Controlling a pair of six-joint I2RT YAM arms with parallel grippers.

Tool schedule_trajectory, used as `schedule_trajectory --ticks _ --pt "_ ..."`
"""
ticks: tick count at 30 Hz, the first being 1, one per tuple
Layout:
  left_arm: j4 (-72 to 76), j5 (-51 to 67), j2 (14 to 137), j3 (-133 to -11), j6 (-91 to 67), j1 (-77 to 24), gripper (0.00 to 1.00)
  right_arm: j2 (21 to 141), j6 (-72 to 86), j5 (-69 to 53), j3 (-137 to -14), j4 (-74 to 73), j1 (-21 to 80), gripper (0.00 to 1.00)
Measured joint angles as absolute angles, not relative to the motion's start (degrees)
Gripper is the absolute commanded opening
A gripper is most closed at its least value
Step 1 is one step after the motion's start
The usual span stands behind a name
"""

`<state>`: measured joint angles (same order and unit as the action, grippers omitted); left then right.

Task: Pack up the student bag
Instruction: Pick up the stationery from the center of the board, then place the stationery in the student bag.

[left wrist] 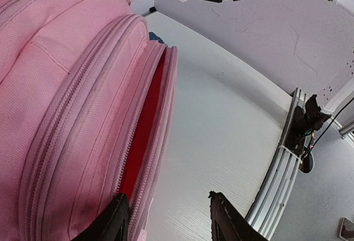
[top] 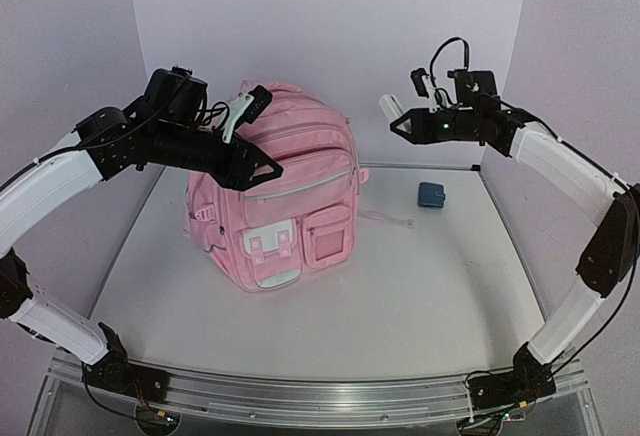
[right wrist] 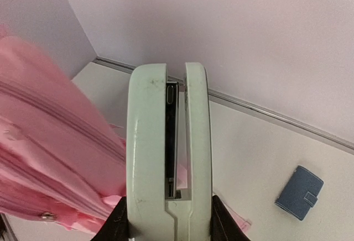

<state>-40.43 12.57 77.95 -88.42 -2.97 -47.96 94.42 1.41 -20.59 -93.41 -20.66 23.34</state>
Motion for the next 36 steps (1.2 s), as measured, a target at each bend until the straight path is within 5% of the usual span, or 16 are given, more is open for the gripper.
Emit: schedule_trajectory --ticks 19,36 --pt "-37.45 19.69 74.87 -82.01 -3.29 -48.03 0.42 85.53 8.16 -24.87 -87.86 -11.09 44.33 0.00" --pt "-37.41 20.59 74.78 -80.90 -3.16 -48.07 0.40 96.75 12.30 -16.34 -88.65 -0.54 51.63 0.03"
